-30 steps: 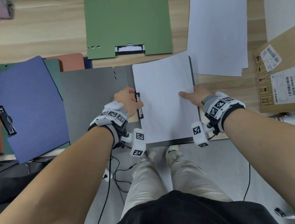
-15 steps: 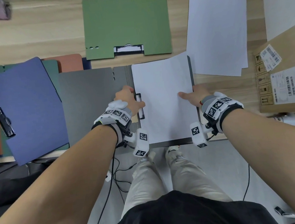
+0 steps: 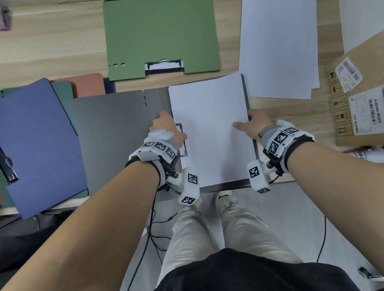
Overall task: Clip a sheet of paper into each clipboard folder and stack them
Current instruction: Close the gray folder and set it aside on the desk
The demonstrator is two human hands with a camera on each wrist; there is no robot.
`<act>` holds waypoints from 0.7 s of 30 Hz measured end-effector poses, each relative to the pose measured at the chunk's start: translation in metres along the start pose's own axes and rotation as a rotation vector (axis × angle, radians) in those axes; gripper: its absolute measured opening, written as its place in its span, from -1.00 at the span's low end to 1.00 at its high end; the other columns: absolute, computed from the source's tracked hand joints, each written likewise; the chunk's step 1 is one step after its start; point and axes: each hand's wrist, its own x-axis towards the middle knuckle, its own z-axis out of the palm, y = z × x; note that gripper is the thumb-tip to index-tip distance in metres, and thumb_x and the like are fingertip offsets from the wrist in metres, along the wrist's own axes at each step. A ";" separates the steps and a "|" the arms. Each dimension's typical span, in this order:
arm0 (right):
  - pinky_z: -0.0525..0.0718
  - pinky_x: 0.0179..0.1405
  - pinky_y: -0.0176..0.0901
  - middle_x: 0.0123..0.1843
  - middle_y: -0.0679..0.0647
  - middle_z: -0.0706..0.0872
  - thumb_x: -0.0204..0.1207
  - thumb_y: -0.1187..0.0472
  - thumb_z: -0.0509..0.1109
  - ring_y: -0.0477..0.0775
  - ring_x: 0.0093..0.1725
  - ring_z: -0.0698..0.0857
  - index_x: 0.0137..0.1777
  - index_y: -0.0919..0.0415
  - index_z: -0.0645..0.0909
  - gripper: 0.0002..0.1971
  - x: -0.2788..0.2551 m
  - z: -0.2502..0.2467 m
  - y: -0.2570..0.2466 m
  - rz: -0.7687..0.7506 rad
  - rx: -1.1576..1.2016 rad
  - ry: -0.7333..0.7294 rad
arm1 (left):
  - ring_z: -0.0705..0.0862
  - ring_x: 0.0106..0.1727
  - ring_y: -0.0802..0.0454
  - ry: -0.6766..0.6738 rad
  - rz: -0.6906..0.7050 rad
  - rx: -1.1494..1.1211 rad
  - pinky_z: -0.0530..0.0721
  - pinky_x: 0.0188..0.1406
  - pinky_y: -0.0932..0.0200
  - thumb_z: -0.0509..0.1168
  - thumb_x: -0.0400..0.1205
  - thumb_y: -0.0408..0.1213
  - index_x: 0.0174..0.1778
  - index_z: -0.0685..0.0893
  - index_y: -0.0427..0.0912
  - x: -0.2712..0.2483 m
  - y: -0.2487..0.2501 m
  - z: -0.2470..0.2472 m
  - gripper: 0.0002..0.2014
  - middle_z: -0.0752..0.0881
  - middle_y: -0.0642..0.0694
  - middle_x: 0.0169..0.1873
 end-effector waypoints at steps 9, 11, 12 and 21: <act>0.57 -0.06 -0.14 -0.18 0.00 0.58 0.48 0.38 0.40 0.14 -0.04 0.62 -0.02 0.14 0.54 -0.83 -0.011 -0.033 0.020 0.094 0.083 0.163 | 0.76 0.04 -0.22 -0.035 0.030 0.007 0.62 -0.17 0.02 0.54 0.49 -0.01 0.38 0.40 -0.22 -0.008 -0.007 -0.008 -0.33 0.72 -0.21 0.12; 0.59 -0.14 -0.18 -0.07 0.04 0.63 0.52 0.31 0.38 0.12 -0.09 0.64 0.07 0.15 0.55 -0.84 -0.017 -0.034 0.003 0.037 0.059 0.157 | 0.74 0.06 -0.25 -0.021 0.026 -0.051 0.71 -0.06 -0.06 0.56 0.42 0.12 0.39 0.39 -0.21 -0.007 -0.016 -0.014 -0.22 0.69 -0.22 0.18; 0.60 -0.21 -0.19 -0.03 0.04 0.65 0.52 0.27 0.39 0.10 -0.12 0.65 0.09 0.14 0.55 -0.83 -0.022 -0.033 -0.011 -0.015 0.064 0.138 | 0.72 0.11 -0.25 0.018 0.019 -0.079 0.72 0.01 -0.10 0.57 0.38 0.17 0.41 0.39 -0.20 -0.007 -0.022 -0.021 -0.17 0.65 -0.21 0.23; 0.46 0.22 -0.15 0.53 0.12 0.51 0.57 0.04 0.38 0.21 0.46 0.53 0.60 0.10 0.34 -0.39 -0.064 0.042 -0.123 -0.281 -0.336 -0.224 | 0.42 0.42 -0.32 0.217 -0.329 -0.047 0.52 0.26 -0.24 0.59 0.35 0.17 0.48 0.30 -0.20 -0.009 -0.123 -0.073 -0.07 0.41 -0.31 0.42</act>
